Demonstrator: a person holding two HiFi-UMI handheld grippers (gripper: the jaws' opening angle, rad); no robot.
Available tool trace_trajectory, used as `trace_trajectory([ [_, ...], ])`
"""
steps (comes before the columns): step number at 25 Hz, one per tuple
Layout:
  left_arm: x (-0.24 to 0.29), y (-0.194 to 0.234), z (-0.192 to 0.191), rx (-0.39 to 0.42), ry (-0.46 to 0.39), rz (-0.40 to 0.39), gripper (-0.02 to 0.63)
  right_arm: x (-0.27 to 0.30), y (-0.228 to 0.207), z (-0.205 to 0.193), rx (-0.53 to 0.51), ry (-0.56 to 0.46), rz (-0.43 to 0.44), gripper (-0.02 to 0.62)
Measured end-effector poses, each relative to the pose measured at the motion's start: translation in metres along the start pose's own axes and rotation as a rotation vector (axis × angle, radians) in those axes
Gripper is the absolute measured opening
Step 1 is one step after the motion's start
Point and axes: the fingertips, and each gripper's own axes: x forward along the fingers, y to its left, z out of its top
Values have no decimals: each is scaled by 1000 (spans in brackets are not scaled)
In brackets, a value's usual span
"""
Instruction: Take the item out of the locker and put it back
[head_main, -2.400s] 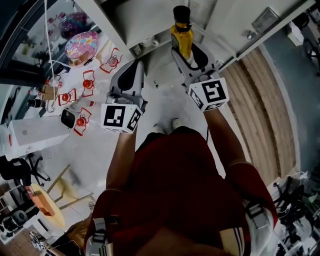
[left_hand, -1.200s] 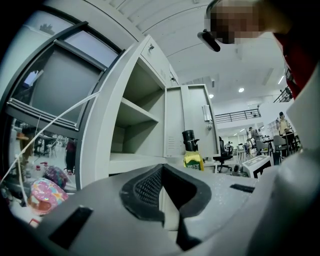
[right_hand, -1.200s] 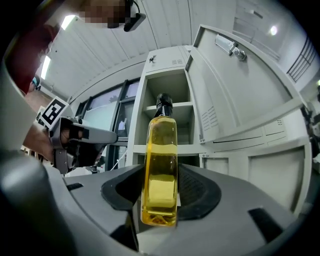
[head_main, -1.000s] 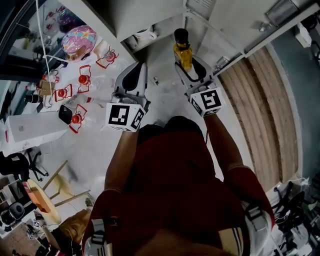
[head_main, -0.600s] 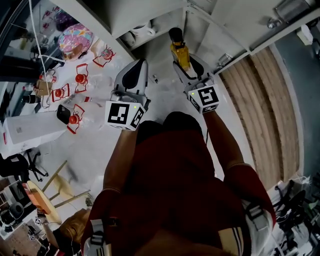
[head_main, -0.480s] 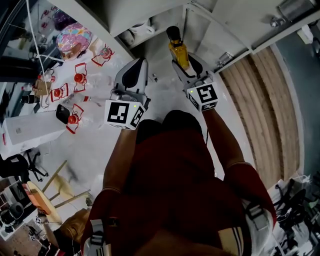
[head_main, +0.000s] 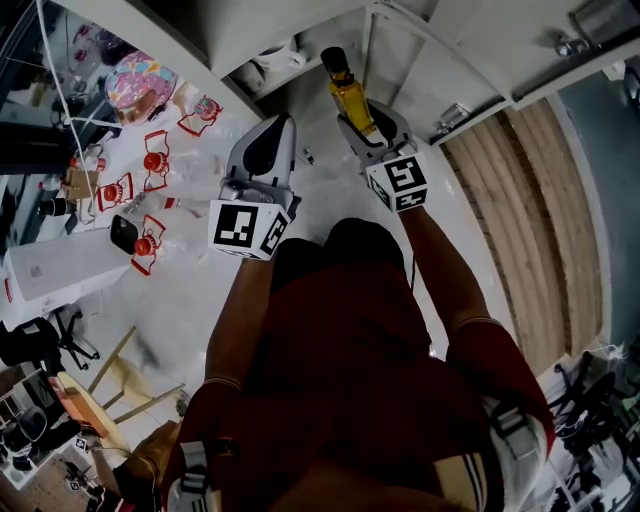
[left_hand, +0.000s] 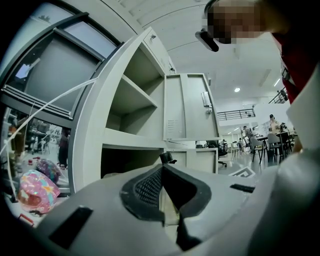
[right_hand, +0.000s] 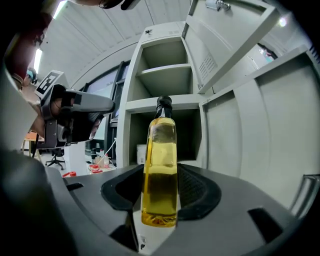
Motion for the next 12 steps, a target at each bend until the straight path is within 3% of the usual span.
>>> trace_trajectory([
  [12, 16, 16, -8, -15, 39, -16, 6, 41, -15, -8, 9, 35, -15, 193],
])
